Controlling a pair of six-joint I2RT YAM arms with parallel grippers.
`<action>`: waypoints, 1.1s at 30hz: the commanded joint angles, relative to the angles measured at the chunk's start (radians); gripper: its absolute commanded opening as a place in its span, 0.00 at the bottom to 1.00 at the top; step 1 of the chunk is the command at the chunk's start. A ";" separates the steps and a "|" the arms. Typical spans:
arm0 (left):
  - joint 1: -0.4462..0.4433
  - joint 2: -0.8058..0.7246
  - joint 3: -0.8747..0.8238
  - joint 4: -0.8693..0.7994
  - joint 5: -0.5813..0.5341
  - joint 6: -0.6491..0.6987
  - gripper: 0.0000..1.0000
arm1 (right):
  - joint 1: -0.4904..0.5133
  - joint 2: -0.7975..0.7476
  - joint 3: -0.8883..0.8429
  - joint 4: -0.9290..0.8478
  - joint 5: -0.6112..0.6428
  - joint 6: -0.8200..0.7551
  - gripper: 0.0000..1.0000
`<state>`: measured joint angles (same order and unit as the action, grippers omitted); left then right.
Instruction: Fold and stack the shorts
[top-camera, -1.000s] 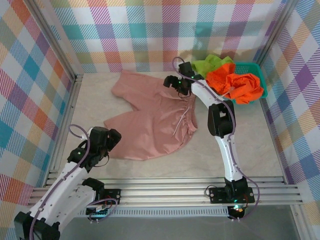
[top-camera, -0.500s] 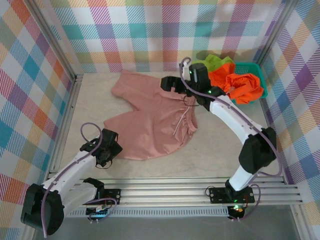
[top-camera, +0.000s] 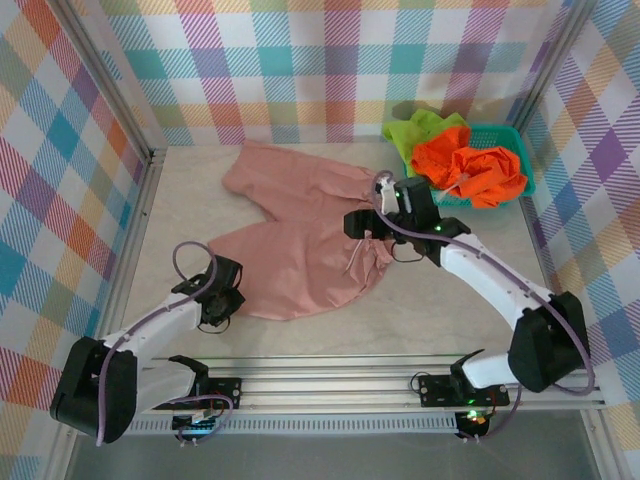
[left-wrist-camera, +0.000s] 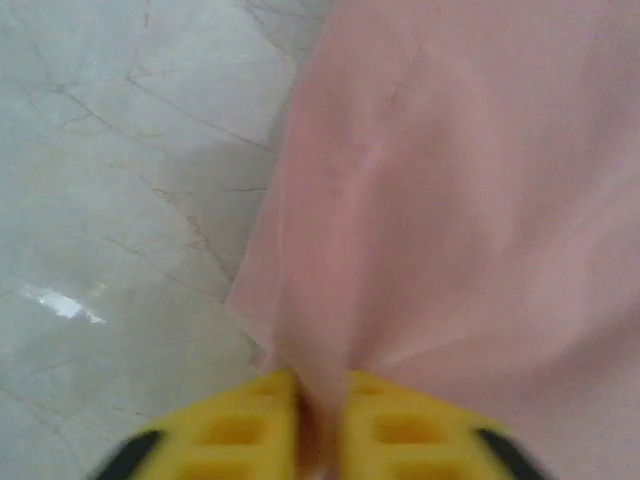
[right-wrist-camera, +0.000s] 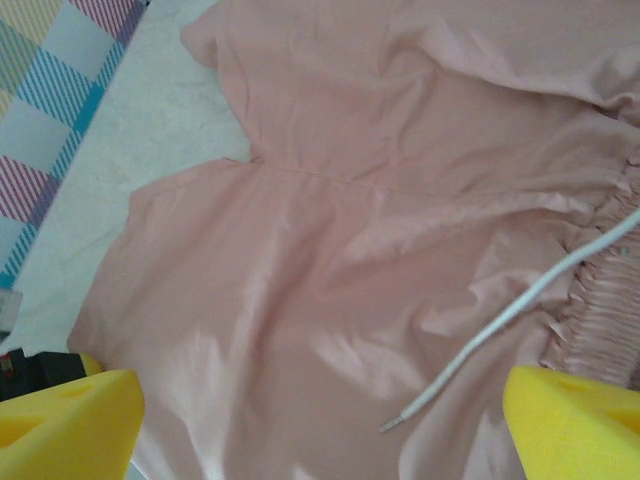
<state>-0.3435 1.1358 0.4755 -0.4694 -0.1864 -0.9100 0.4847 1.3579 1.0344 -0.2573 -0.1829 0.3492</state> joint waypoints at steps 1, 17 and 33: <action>0.008 0.009 0.079 -0.047 -0.033 0.056 0.00 | 0.003 -0.054 -0.048 -0.022 0.018 -0.043 0.92; 0.005 0.229 0.682 -0.374 -0.042 0.433 0.45 | 0.003 -0.128 -0.127 -0.109 0.093 -0.054 0.93; 0.229 -0.059 0.311 -0.214 0.286 0.138 0.93 | 0.005 -0.109 -0.154 -0.059 0.015 -0.001 0.93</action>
<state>-0.1394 1.1683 0.8684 -0.6727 0.0299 -0.6518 0.4850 1.2480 0.9028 -0.3305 -0.1749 0.3241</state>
